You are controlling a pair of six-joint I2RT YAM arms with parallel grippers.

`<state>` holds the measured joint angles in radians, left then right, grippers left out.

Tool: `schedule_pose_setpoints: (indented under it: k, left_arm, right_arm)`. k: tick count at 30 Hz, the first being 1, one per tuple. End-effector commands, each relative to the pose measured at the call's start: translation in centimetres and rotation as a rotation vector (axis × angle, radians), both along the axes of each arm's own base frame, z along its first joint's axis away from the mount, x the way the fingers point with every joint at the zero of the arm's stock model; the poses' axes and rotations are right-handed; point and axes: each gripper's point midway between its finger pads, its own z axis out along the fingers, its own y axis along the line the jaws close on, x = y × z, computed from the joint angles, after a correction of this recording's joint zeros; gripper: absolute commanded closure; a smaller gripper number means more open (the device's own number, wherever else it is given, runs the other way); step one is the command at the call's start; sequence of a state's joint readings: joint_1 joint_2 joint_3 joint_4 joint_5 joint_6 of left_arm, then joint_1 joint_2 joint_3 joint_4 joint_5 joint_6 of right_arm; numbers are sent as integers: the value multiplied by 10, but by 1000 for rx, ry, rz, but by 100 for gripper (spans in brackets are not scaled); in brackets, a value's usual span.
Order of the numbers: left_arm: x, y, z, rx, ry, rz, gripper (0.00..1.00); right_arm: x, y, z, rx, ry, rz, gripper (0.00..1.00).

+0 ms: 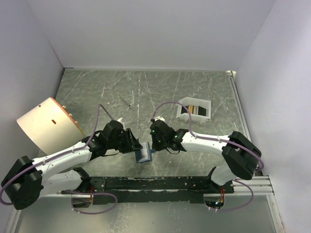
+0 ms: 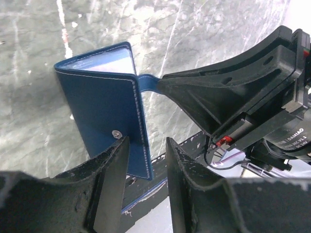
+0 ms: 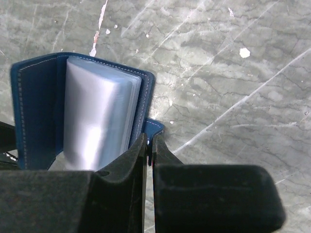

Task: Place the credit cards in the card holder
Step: Close the card holder at the center of the board.

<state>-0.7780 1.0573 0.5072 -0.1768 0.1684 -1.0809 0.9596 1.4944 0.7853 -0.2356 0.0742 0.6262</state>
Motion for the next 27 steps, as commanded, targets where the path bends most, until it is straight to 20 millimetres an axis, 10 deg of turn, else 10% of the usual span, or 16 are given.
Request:
schedule_pose_setpoints:
  k: [1, 27]
  left_arm:
    - [2, -20, 8, -92, -21, -59, 54]
    - [22, -9, 4, 46, -72, -14, 53]
  right_arm:
    - [-1, 0, 6, 33, -11, -17, 100]
    - [0, -4, 12, 32, -22, -34, 100]
